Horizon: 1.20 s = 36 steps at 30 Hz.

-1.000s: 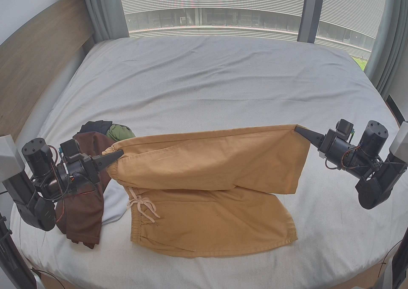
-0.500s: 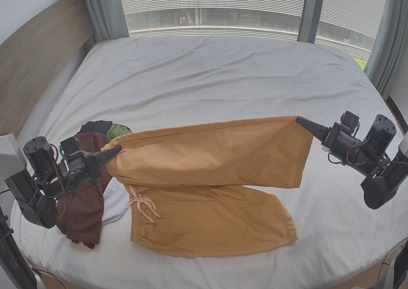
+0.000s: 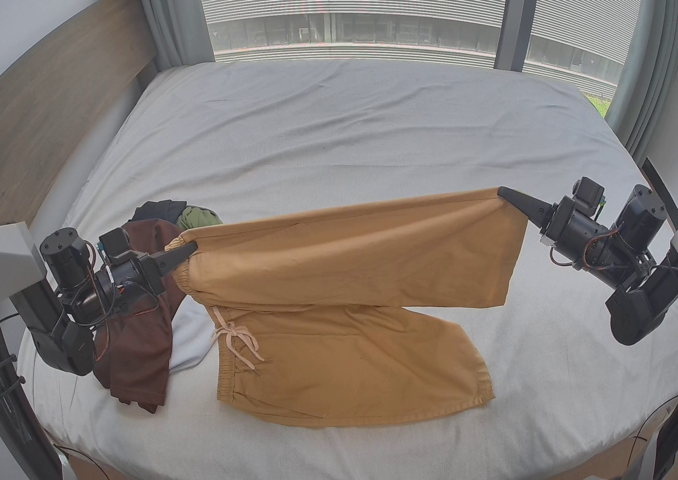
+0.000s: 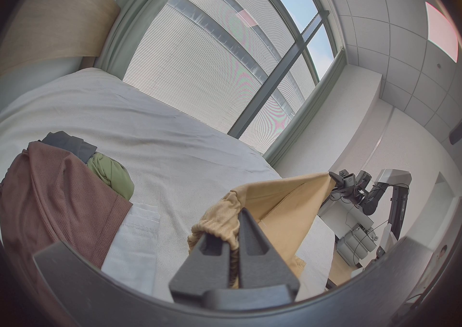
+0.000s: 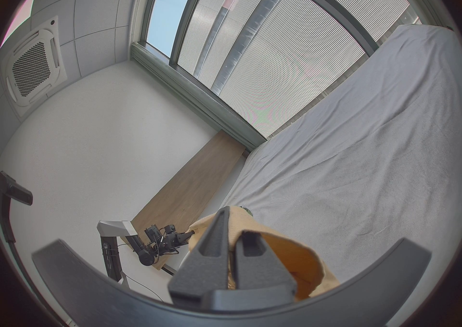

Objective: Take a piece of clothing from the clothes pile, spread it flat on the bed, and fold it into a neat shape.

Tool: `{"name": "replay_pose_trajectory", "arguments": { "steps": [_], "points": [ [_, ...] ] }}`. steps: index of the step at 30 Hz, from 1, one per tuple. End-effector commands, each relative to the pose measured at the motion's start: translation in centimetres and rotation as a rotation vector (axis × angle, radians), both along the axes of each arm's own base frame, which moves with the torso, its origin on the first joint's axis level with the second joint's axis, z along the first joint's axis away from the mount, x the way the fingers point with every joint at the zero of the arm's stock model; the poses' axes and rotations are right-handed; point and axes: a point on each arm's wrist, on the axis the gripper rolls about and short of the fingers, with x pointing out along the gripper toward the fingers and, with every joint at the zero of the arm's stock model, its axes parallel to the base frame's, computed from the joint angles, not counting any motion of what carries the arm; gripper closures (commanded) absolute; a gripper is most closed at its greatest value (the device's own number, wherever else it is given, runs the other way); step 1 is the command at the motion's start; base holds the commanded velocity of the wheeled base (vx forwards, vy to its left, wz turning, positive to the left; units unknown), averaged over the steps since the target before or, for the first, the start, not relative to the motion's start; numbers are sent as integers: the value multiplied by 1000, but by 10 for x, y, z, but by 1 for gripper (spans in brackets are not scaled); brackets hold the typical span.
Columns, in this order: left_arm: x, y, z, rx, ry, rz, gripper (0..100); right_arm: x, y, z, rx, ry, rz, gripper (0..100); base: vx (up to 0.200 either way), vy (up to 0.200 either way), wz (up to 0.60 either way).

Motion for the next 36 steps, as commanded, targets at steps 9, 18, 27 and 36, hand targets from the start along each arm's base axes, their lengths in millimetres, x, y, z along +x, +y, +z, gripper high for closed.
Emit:
{"name": "replay_pose_trajectory", "arguments": {
  "steps": [9,18,27,36],
  "points": [
    [0,-1,1,0,-3,-1,100,2,2,-8,-7,21,2,100,0,0,0],
    [13,-12,2,1,-28,76,100,29,8,-14,-8,1,6,100,0,0,0],
    [35,-21,-8,-3,-39,126,100,52,3,-30,-8,16,-17,100,0,0,0],
    [56,-20,-17,-6,-55,166,100,78,-1,-41,-6,-2,-34,100,0,0,0]
  ]
}}
